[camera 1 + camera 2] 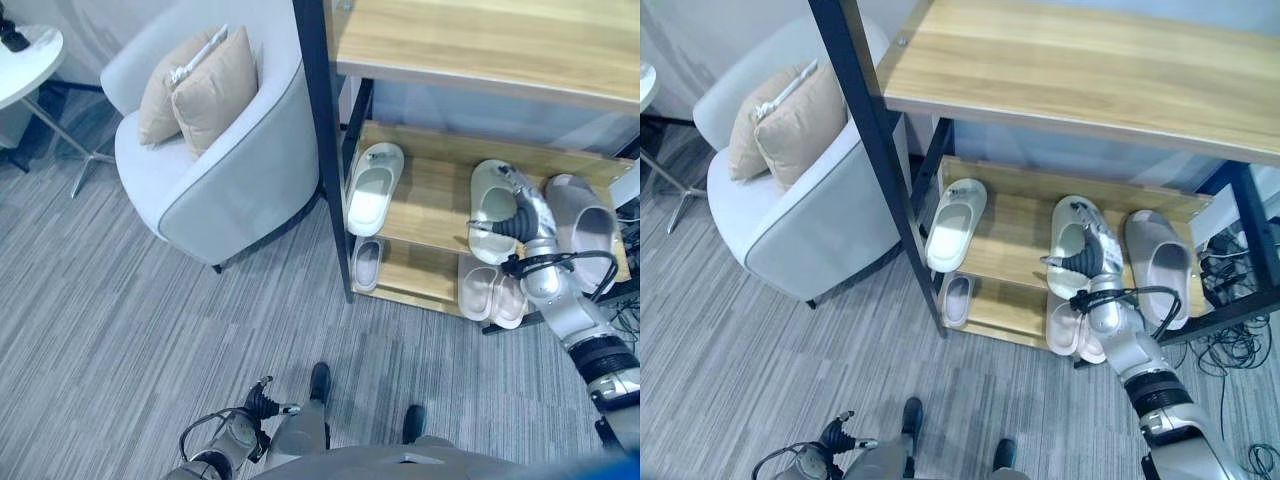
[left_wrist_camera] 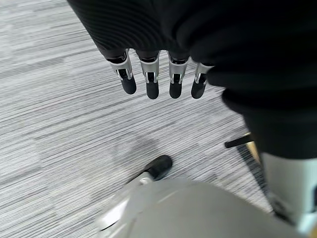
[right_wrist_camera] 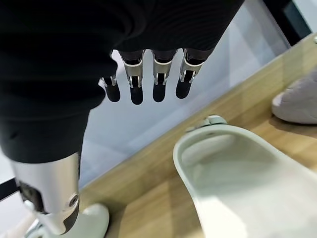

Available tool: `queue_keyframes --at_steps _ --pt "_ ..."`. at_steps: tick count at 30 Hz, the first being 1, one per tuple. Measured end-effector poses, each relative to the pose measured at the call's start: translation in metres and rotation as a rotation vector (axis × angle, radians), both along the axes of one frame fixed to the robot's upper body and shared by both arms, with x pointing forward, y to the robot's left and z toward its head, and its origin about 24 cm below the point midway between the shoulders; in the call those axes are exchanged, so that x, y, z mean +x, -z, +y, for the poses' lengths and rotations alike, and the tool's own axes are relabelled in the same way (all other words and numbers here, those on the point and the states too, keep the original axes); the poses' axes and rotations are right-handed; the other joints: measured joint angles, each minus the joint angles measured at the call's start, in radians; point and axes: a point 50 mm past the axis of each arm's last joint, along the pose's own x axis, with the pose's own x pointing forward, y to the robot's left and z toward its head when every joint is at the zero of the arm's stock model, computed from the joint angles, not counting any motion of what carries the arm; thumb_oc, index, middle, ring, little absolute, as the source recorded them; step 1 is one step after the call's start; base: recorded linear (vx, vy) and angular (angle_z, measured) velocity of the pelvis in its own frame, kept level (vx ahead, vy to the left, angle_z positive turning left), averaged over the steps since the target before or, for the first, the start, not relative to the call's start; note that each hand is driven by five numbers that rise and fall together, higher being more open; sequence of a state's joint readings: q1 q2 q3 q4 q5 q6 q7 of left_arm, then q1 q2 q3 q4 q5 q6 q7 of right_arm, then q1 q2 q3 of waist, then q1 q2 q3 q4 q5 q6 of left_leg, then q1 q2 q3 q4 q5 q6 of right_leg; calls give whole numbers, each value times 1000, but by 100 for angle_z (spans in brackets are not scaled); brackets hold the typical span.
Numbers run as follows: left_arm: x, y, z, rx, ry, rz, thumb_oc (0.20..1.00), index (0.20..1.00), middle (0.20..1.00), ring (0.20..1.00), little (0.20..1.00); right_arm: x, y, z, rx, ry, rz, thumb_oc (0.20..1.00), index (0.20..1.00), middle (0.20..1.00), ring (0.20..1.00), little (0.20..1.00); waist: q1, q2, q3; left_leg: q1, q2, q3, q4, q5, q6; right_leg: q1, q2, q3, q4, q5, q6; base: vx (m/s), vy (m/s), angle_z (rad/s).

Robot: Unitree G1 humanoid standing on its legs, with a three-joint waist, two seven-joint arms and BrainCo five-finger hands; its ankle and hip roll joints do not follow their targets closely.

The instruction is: Arrange the slippers neatly on the shoe rack.

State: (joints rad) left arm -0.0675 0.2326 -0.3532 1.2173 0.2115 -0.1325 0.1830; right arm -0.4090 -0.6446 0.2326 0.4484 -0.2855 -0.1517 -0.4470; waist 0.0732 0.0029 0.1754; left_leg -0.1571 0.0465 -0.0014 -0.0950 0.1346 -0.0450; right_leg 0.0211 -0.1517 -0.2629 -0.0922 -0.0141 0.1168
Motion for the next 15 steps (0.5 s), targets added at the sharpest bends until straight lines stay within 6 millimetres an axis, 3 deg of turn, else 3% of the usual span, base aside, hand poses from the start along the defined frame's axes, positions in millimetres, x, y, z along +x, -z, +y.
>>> queue_keyframes --at_steps 4,10,15 --pt "8 -3 -3 -4 1 -37 1000 1000 1000 1000 1000 4 -2 -19 14 106 -15 1000 1000 1000 1000 1000 10 16 27 -24 -9 -10 0 5 2 -16 -7 -16 0 1 1 18 19 11" --pt "22 -8 -12 -38 13 -101 1000 1000 1000 1000 1000 1 -23 -55 71 296 -132 1000 1000 1000 1000 1000 29 52 79 -63 -24 -25 0 12 7 -46 -13 -32 0 3 5 27 5 9" --pt "23 -9 -12 -31 4 -116 1000 1000 1000 1000 1000 -8 -21 -78 167 427 -175 1000 1000 1000 1000 1000 37 62 83 -70 -34 -38 0 13 8 -45 -22 -52 0 1 7 50 1 9"
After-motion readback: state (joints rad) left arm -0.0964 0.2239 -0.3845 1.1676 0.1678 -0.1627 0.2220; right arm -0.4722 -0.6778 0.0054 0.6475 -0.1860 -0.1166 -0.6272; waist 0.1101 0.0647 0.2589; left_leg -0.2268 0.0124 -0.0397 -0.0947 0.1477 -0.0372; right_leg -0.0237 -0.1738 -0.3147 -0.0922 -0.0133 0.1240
